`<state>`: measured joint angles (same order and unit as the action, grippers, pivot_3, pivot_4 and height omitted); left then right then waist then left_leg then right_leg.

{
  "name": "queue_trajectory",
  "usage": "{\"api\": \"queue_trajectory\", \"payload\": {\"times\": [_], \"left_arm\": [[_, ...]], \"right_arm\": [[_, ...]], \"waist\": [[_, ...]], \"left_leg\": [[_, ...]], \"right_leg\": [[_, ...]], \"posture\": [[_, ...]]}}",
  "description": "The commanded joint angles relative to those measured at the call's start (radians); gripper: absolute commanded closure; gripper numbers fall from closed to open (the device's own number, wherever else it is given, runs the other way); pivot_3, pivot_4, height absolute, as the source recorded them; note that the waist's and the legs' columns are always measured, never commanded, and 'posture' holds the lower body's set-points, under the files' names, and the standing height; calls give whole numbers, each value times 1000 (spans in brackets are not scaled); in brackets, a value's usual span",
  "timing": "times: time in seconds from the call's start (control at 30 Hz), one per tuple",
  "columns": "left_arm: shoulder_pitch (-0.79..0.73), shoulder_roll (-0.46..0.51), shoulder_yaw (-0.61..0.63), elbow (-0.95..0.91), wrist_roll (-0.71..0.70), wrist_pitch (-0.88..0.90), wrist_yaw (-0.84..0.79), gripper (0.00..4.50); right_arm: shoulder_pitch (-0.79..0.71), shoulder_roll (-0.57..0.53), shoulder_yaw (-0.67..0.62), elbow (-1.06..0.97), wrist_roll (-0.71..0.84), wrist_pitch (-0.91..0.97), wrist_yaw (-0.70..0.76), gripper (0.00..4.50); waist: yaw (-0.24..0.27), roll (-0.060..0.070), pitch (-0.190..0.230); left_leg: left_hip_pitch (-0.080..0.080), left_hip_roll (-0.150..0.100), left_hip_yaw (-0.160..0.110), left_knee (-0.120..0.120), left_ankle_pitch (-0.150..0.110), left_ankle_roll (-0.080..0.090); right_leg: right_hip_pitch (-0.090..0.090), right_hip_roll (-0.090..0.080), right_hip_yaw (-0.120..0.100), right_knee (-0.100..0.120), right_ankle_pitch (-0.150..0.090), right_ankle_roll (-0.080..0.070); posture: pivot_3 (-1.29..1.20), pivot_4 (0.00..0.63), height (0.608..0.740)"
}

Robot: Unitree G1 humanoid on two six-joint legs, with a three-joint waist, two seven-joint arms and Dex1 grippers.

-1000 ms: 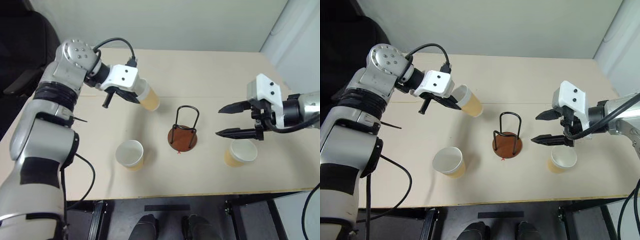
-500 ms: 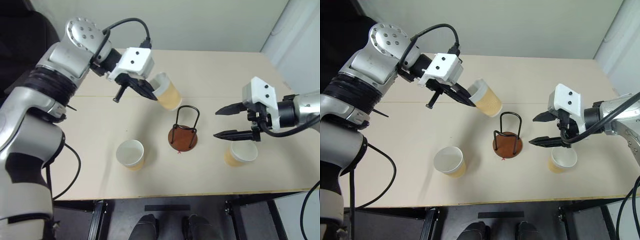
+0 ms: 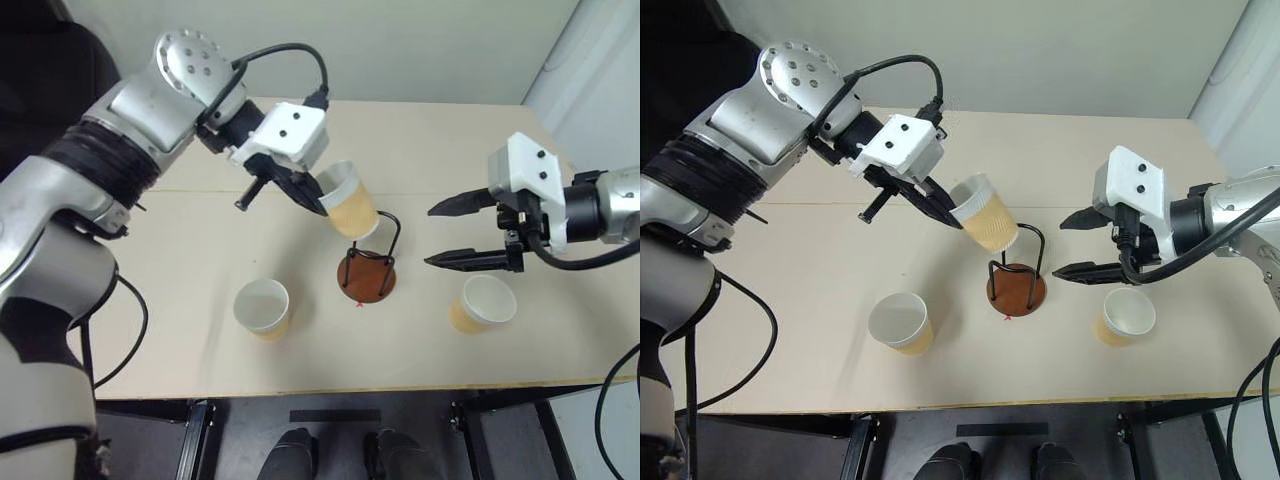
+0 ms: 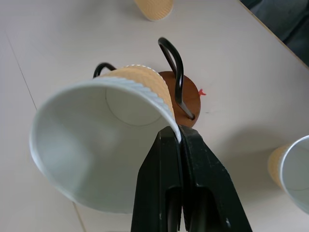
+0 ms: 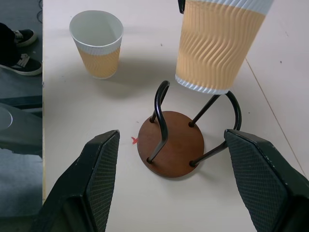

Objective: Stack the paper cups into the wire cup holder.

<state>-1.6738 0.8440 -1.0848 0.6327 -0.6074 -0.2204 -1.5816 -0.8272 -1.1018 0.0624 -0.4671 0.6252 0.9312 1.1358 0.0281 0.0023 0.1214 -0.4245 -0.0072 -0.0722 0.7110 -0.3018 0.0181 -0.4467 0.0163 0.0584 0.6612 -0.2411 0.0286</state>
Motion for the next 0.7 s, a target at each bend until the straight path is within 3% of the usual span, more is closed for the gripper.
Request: {"api": "queue_trajectory", "payload": {"times": [0.03, 0.7], "left_arm": [[-38, -21, -6, 7, 5, -56, -33, 4450], [-32, -121, -26, 101, 108, -224, -33, 4450]], "right_arm": [[-12, -4, -34, -23, 10, 2, -14, 992], [-7, -1, -43, -37, 25, 17, -38, 992]], "waist": [[1, 0, 0], [5, 1, 1]], "left_leg": [[0, 1, -1, 0, 0, 0], [-1, 1, -1, 3, -1, 1]], "right_leg": [[0, -1, 0, 0, 0, 0], [0, -1, 1, 1, 0, 1]], "posture": [[0, 150, 740], [0, 150, 740]]}}
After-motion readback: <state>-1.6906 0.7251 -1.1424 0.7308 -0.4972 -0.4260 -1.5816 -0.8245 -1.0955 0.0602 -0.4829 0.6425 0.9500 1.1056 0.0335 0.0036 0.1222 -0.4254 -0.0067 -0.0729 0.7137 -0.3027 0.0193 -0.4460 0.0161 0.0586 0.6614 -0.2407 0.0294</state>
